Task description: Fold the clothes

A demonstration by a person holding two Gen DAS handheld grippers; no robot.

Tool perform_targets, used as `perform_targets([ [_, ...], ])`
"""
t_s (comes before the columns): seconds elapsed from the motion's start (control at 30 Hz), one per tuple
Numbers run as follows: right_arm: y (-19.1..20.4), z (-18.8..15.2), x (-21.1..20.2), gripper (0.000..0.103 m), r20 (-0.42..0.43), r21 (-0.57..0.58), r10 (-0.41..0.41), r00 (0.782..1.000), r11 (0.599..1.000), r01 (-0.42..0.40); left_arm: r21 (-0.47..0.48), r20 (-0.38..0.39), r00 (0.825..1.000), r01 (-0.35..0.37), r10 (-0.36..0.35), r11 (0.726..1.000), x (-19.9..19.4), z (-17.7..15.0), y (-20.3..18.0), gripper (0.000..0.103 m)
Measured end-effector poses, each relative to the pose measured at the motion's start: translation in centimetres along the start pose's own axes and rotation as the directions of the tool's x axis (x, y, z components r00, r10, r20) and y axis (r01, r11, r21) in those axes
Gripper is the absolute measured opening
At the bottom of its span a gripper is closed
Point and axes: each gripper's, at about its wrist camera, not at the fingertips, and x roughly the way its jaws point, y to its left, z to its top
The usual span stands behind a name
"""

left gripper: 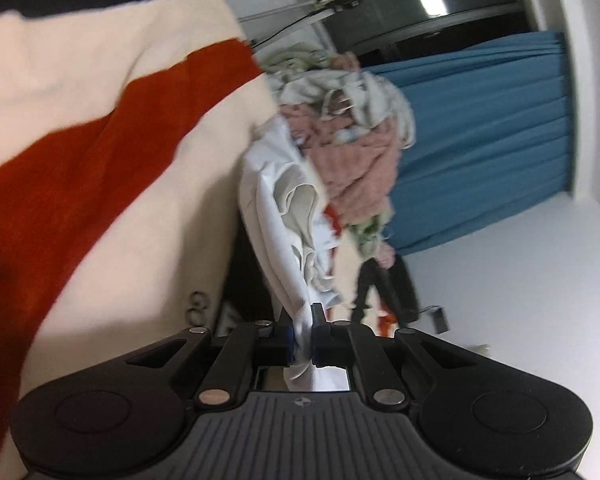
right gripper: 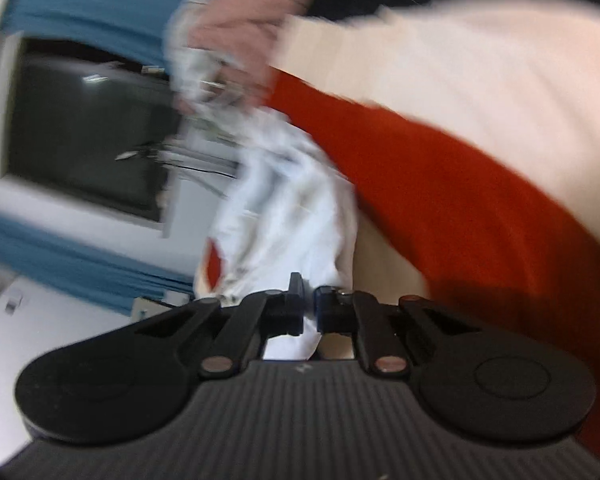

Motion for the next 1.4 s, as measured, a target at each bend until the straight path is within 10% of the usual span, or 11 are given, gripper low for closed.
perform_targets([
  [0.53,3.8,-5.1,-15.9,0.008,0.145,-0.244,0.24,0.96,0.949,-0.201,0.149,0.095,0.991,0.077,-0.092,0.986,-15.2,-8.4,-6.0,0.007],
  [1.03,10.2,3.8,1.7,0.008,0.104,-0.221,-0.029,0.994,0.974,0.051,0.114,0.011,0.984,-0.179,0.179,0.977,0.1,4.1,-10.7,0.008],
  [1.4,4.9,5.9,11.3,0.009,0.038,-0.257,-0.09,0.995,0.962,0.097,0.191,0.032,0.987,-0.163,0.16,0.968,9.1,6.6,-4.7,0.008],
])
